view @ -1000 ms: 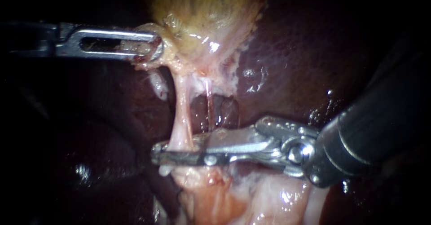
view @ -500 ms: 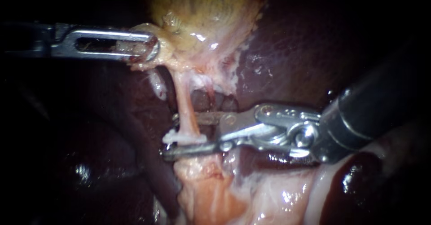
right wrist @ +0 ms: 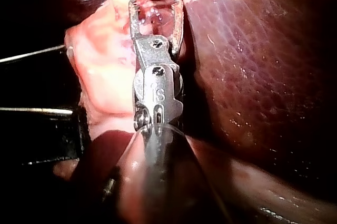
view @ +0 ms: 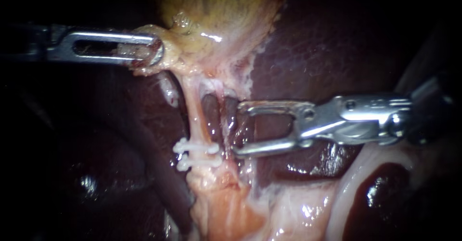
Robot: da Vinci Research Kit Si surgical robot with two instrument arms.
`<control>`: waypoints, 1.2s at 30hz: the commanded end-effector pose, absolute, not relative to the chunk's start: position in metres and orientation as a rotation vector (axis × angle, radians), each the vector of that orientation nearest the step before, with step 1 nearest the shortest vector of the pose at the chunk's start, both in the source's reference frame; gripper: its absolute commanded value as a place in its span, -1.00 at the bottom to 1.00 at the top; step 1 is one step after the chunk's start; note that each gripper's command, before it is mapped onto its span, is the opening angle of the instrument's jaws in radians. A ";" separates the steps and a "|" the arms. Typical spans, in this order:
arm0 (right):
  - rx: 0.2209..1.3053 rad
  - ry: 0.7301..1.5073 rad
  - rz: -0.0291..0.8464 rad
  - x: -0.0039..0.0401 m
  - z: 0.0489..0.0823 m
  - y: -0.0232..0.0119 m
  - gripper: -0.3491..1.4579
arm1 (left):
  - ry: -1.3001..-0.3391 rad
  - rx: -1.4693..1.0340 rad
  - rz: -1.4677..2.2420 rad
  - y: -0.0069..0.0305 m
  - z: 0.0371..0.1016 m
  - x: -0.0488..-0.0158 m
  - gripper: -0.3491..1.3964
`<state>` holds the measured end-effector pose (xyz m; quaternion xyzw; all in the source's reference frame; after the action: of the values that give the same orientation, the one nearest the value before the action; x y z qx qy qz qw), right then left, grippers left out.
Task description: Going back second clip left tube
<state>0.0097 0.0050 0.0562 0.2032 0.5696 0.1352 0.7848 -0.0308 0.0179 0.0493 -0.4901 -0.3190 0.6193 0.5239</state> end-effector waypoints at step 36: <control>0.420 1.199 0.220 0.0053 0.0557 0.0050 -0.06 | -0.761 -1.172 1.505 0.0176 0.0544 -0.0360 -1.00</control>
<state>0.0053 0.0049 0.0557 0.1961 0.5590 0.1020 0.7992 -0.0359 0.0176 0.0545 -0.4882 -0.3167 0.6272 0.5176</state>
